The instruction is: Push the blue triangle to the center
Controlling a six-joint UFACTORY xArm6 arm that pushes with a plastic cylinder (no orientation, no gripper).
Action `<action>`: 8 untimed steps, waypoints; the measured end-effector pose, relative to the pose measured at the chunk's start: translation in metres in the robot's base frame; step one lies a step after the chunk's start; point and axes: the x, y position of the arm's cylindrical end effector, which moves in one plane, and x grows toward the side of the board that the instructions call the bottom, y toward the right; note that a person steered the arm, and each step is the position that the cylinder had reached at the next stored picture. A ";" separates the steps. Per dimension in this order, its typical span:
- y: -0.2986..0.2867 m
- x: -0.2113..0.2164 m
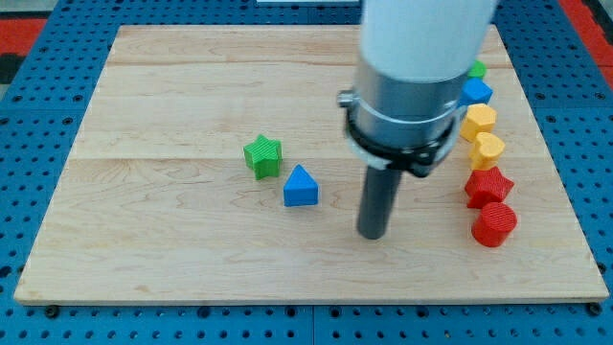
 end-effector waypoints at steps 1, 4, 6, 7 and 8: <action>-0.032 -0.016; -0.102 -0.080; -0.060 -0.095; -0.059 -0.098; -0.047 -0.121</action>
